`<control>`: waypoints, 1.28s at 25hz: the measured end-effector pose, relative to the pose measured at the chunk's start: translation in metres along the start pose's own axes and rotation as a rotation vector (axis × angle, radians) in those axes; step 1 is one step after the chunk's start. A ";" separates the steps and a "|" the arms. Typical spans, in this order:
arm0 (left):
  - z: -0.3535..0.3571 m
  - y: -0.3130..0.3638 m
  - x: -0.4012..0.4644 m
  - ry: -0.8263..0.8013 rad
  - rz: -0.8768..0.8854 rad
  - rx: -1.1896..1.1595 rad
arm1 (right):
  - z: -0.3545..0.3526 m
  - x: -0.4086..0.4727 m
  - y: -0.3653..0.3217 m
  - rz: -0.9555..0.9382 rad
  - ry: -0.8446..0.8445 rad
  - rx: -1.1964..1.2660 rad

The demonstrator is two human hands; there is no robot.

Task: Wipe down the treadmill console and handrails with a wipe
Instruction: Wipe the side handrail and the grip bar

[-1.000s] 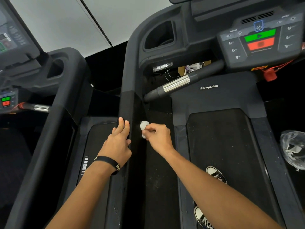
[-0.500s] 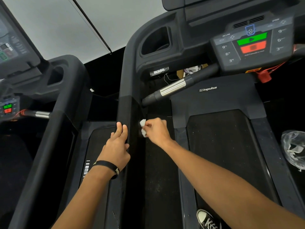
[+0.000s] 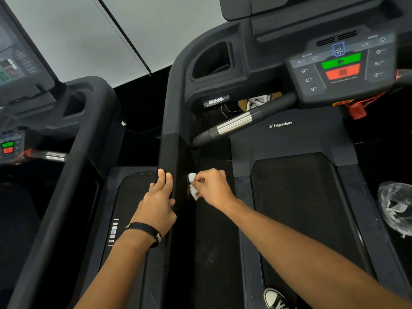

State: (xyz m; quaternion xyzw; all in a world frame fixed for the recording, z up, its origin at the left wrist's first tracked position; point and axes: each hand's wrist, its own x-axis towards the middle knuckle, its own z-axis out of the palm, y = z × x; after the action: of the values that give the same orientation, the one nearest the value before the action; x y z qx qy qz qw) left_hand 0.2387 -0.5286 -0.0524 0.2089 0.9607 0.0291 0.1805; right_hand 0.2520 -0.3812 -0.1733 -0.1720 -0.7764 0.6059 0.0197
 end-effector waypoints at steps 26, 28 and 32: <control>-0.002 -0.002 0.005 -0.039 -0.004 0.024 | -0.012 0.036 -0.024 -0.018 0.120 -0.056; -0.002 -0.003 0.006 -0.036 -0.001 0.015 | -0.008 0.052 -0.022 0.031 0.189 -0.001; -0.001 -0.004 0.005 -0.028 0.001 -0.012 | 0.006 0.040 -0.019 0.035 0.251 0.118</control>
State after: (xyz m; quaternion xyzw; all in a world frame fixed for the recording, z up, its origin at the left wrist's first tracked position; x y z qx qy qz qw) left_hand 0.2326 -0.5303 -0.0533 0.2086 0.9578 0.0320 0.1951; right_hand 0.2089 -0.3787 -0.1641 -0.2583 -0.7277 0.6247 0.1162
